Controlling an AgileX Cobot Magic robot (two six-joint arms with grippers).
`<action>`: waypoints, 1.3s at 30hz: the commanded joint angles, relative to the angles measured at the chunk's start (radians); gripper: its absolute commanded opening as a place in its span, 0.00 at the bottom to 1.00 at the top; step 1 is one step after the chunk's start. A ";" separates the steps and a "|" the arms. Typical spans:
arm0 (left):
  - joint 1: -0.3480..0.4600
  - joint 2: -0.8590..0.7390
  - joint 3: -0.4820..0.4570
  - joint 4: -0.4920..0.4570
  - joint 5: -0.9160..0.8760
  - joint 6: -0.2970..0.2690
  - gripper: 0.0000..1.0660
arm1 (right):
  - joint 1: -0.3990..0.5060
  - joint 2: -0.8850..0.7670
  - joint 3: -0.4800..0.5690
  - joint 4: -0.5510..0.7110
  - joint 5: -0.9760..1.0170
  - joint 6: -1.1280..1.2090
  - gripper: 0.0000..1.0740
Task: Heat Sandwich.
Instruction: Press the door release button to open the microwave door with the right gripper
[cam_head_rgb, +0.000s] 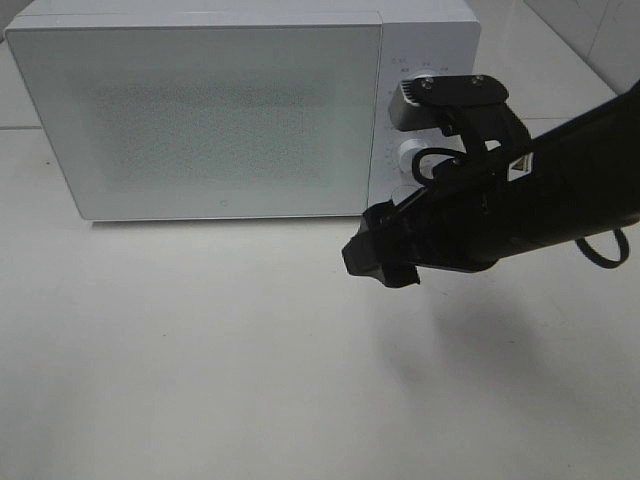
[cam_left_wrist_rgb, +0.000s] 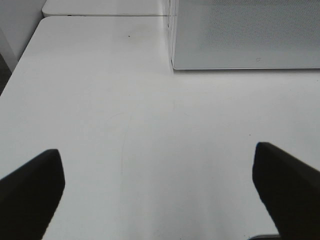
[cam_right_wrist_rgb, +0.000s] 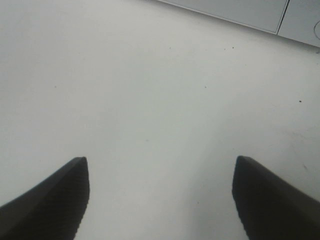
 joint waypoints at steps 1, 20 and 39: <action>0.000 -0.027 0.003 -0.006 -0.005 0.001 0.91 | -0.002 -0.073 -0.009 -0.066 0.098 -0.003 0.71; 0.000 -0.027 0.003 -0.006 -0.005 0.001 0.91 | -0.002 -0.489 -0.008 -0.185 0.555 0.086 0.71; 0.000 -0.027 0.003 -0.006 -0.005 0.001 0.91 | -0.091 -1.043 -0.008 -0.260 0.813 0.187 0.71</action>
